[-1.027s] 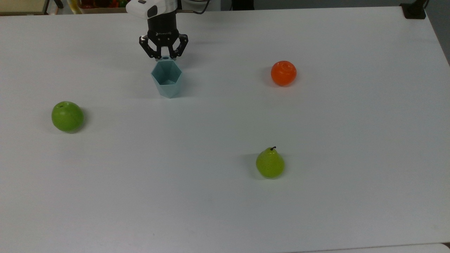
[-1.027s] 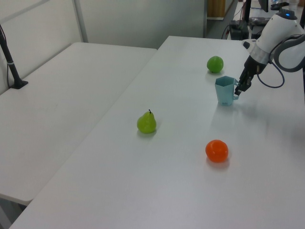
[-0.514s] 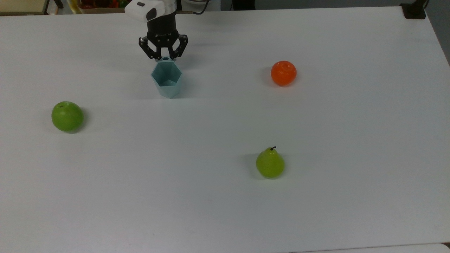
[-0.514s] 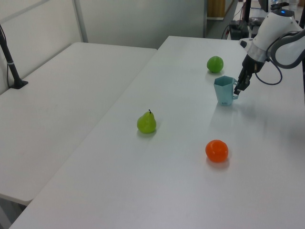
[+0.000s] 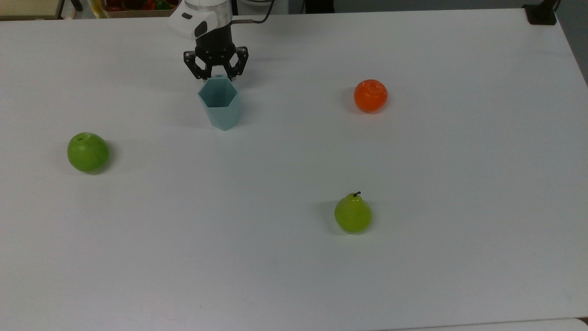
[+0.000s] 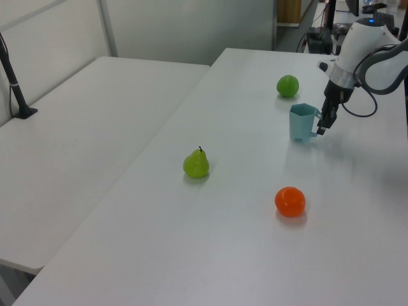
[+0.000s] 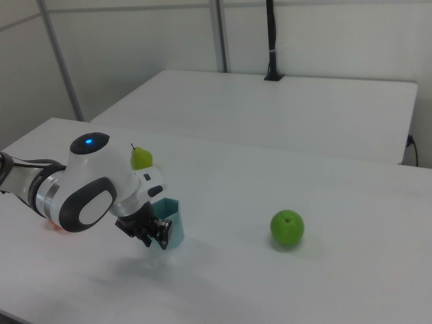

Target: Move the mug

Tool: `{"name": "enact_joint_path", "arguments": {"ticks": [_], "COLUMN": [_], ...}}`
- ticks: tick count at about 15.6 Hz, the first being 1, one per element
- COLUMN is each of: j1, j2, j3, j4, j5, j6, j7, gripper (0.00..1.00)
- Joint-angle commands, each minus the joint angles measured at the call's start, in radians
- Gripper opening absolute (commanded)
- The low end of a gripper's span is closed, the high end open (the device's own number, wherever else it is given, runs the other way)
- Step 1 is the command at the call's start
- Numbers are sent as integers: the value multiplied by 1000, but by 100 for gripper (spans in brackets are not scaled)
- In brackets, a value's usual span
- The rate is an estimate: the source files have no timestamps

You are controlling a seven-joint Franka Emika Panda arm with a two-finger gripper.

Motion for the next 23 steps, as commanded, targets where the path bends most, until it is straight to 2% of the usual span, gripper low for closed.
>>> {"name": "enact_joint_path", "arguments": {"ticks": [1,2,3,6,10,13,17,21,23], "j1": [3,1,0,-10,-13,-13,-7,36,68], "j2": [-22,-25,-26,-33,-22,-2,36,43,37], "j3": [-6,-7,-7,-7,-9,-9,-7,-6,-9], "j4": [54,91,127,245,481,693,948,997,999], "j5": [20,20,18,4,-16,-13,33,50,47], "j6": [-134,-203,-278,-473,-818,-1001,-1217,-1244,-1242], "j7": [-23,-21,-21,-24,-12,48,172,432,464], "gripper": [67,80,87,99,100,100,100,100,100]}}
